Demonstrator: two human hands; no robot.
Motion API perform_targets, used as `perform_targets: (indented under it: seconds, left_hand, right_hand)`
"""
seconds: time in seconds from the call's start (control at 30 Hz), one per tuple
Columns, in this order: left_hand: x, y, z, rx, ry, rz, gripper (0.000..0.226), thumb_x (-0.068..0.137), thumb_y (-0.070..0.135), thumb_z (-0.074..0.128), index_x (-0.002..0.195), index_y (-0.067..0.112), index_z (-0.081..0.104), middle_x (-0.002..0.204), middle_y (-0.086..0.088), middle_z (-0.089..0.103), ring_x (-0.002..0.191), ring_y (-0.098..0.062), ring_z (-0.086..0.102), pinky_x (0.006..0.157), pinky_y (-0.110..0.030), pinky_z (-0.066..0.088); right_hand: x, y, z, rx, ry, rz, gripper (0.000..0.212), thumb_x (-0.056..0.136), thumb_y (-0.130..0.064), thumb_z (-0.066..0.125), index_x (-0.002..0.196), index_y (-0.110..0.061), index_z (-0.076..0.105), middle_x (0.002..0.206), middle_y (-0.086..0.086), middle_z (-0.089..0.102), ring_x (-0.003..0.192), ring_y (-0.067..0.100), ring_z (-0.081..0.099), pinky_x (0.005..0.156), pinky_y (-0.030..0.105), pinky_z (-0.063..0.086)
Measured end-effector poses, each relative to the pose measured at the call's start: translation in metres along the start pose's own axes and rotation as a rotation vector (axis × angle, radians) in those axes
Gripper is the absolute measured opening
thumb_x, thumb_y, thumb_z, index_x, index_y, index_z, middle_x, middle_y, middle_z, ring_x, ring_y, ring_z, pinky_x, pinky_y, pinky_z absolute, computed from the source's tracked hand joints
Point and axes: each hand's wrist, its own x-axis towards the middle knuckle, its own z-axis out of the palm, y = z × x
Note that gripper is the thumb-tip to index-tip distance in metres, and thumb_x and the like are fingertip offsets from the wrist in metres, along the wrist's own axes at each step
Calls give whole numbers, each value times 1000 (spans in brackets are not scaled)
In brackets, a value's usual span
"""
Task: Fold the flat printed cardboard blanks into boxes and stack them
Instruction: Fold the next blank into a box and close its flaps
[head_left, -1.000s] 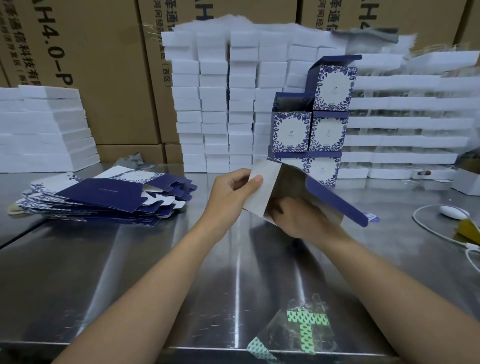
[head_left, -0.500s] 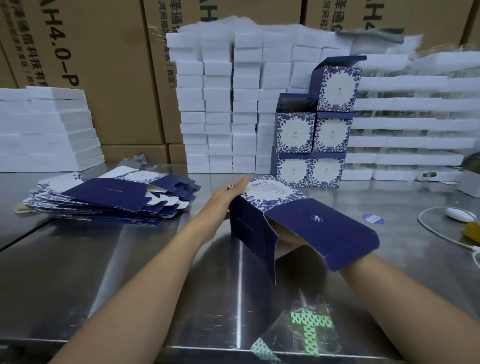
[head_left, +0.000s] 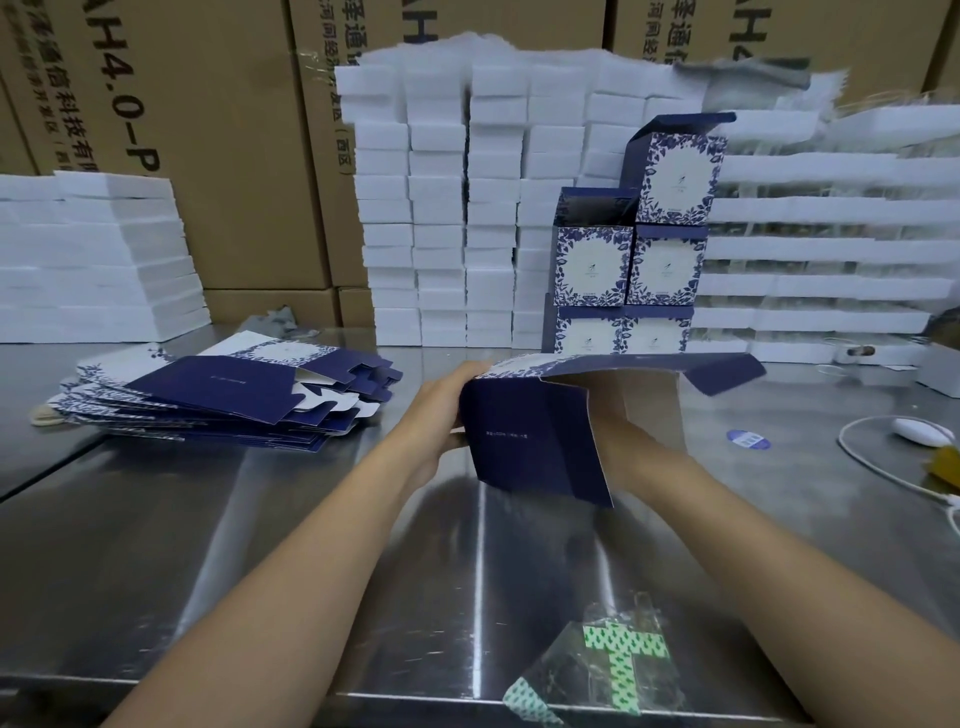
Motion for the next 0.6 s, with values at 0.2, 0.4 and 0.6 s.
perform_targets:
  seconds: [0.2, 0.4, 0.6]
  left_hand:
    - [12, -8, -8, -258, 157, -127, 17, 100, 22, 50, 101, 19, 66, 95, -4, 70, 91, -24, 66, 81, -38, 62]
    - [8, -8, -6, -510, 188, -186, 35, 107, 17, 41, 128, 12, 70, 120, -10, 79, 115, -29, 73, 74, -41, 65]
    - [6, -4, -3, -604, 190, -133, 33, 102, 9, 38, 120, 11, 66, 121, -14, 74, 111, -33, 70, 101, -47, 58]
  right_hand:
    - [-12, -32, -12, 202, 215, -249, 46, 92, -64, 50, 76, -25, 67, 64, -14, 60, 65, -5, 48, 64, 25, 44]
    - [-24, -49, -13, 337, 400, -365, 67, 102, -74, 37, 76, -14, 52, 71, -2, 50, 72, 14, 46, 73, 44, 39]
    - [-14, -41, -6, 455, 576, -231, 60, 105, -48, 55, 64, -5, 45, 65, 7, 41, 68, 24, 39, 67, 43, 31]
